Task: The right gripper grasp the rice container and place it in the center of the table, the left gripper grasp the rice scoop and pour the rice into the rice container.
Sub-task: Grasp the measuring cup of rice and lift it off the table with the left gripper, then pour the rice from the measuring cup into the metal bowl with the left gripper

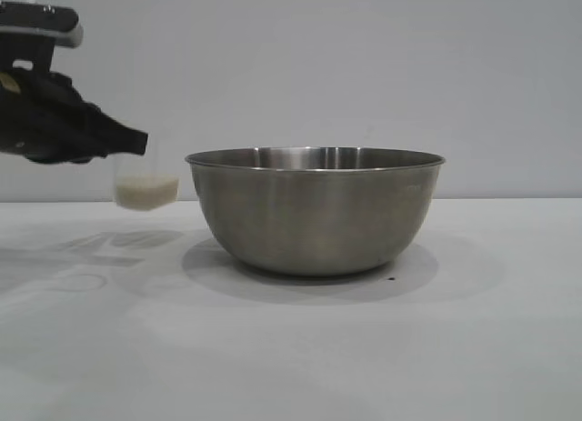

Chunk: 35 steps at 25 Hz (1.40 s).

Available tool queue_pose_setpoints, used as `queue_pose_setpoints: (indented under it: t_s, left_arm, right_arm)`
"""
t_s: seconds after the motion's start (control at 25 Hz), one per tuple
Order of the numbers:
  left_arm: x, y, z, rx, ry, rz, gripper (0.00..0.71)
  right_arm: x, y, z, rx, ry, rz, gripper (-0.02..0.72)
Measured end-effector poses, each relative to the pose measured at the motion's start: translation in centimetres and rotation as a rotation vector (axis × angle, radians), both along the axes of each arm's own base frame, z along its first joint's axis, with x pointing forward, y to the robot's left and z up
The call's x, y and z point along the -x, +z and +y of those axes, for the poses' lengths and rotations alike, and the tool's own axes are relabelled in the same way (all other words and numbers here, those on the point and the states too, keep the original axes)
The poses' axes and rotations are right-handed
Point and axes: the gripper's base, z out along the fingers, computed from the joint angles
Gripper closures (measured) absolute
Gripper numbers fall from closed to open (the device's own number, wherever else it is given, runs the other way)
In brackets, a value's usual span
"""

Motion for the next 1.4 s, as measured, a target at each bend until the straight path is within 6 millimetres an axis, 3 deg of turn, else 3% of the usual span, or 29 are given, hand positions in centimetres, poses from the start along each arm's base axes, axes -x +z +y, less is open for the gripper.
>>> queue_pose_setpoints:
  t_s: [0.16, 0.4, 0.92, 1.4]
  left_arm:
    - [0.5, 2.6, -0.6, -0.052, -0.073, -0.095, 0.710]
    - [0.5, 4.5, -2.2, -0.183, -0.234, -0.218, 0.710]
    - [1.4, 4.9, -4.6, -0.568, -0.506, -0.472, 0.710]
    - [1.8, 4.7, -5.0, -0.964, -0.525, -0.745, 0.710]
  right_arm:
    - [0.0, 0.0, 0.0, 0.000, 0.000, 0.000, 0.253]
    - [0.0, 0.0, 0.0, 0.000, 0.000, 0.000, 0.253]
    - [0.0, 0.0, 0.0, 0.000, 0.000, 0.000, 0.253]
    - [0.0, 0.0, 0.0, 0.000, 0.000, 0.000, 0.253]
